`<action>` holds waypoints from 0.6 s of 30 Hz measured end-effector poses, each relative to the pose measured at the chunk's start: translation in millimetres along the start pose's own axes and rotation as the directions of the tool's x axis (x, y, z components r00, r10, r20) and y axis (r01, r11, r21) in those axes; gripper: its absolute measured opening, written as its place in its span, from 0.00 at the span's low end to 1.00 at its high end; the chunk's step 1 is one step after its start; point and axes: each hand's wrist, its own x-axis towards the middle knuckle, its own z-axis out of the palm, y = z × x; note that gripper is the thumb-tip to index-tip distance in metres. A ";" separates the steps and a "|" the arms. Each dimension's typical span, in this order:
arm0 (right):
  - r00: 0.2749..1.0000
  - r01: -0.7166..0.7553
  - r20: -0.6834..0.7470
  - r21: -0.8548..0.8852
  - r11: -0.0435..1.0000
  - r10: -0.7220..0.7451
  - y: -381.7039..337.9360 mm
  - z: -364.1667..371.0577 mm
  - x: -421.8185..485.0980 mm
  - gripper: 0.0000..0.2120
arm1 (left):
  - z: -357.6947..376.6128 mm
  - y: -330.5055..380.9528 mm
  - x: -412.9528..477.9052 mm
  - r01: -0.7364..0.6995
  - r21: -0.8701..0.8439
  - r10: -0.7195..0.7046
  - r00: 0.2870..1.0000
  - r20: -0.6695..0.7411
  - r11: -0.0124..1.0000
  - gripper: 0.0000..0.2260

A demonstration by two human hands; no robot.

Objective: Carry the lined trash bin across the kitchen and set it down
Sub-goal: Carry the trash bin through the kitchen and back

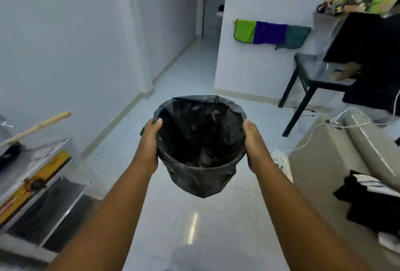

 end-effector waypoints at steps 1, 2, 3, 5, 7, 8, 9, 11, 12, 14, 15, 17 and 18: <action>1.000 0.009 0.026 -0.010 1.000 -0.009 -2.2 0.5 25.9 0.34 | 6.5 0.0 20.7 -0.003 -0.009 0.003 1.000 -0.010 1.000 0.22; 0.999 -0.006 0.044 -0.022 1.000 0.007 -3.5 1.2 47.2 0.36 | 12.2 -1.5 39.9 0.001 -0.012 -0.002 1.000 -0.010 1.000 0.23; 0.998 -0.021 0.057 -0.035 0.999 0.023 -2.6 1.0 66.4 0.39 | 15.7 -5.1 57.9 0.012 -0.011 -0.012 1.000 -0.013 1.000 0.24; 0.997 -0.024 0.076 -0.048 0.999 0.028 -2.1 1.8 104.1 0.46 | 21.1 -11.7 93.2 0.028 -0.013 -0.028 0.999 -0.015 1.000 0.26; 0.994 -0.010 0.108 -0.050 0.999 0.016 -10.0 9.4 146.9 0.46 | 26.2 -14.8 133.6 0.023 -0.025 -0.024 0.999 -0.040 0.999 0.26; 0.992 -0.009 0.122 -0.061 0.998 0.017 -15.2 15.0 169.3 0.45 | 28.2 -16.0 156.6 0.016 -0.030 -0.018 0.998 -0.054 0.999 0.25; 0.992 -0.012 0.124 -0.068 0.998 0.021 -18.8 20.9 193.0 0.45 | 30.2 -16.4 180.1 0.008 -0.035 -0.010 0.998 -0.063 0.999 0.24; 0.993 -0.025 0.111 -0.077 0.997 0.034 -21.3 33.1 241.9 0.51 | 34.3 -17.2 227.5 -0.004 -0.031 0.002 0.998 -0.068 1.000 0.21; 0.994 -0.030 0.101 -0.094 0.995 0.039 -21.2 38.9 265.5 0.52 | 35.8 -18.4 251.5 -0.003 -0.027 0.001 0.998 -0.068 1.000 0.21; 0.995 -0.044 0.083 -0.114 0.993 0.054 -26.1 51.4 307.8 0.47 | 38.8 -17.7 299.6 0.011 -0.009 -0.012 0.998 -0.068 1.000 0.20; 0.995 -0.050 0.076 -0.123 0.991 0.060 -29.3 57.0 330.3 0.43 | 40.8 -15.0 324.1 0.017 0.006 -0.017 0.998 -0.065 1.000 0.20; 0.997 -0.051 0.059 -0.122 0.991 0.058 -43.0 69.2 374.9 0.36 | 45.8 -7.1 373.4 0.021 0.003 -0.021 0.998 -0.060 1.000 0.20; 0.998 -0.046 0.046 -0.117 0.992 0.051 -51.2 75.4 397.7 0.36 | 48.8 -1.7 397.1 0.012 -0.003 -0.012 0.998 -0.055 1.000 0.20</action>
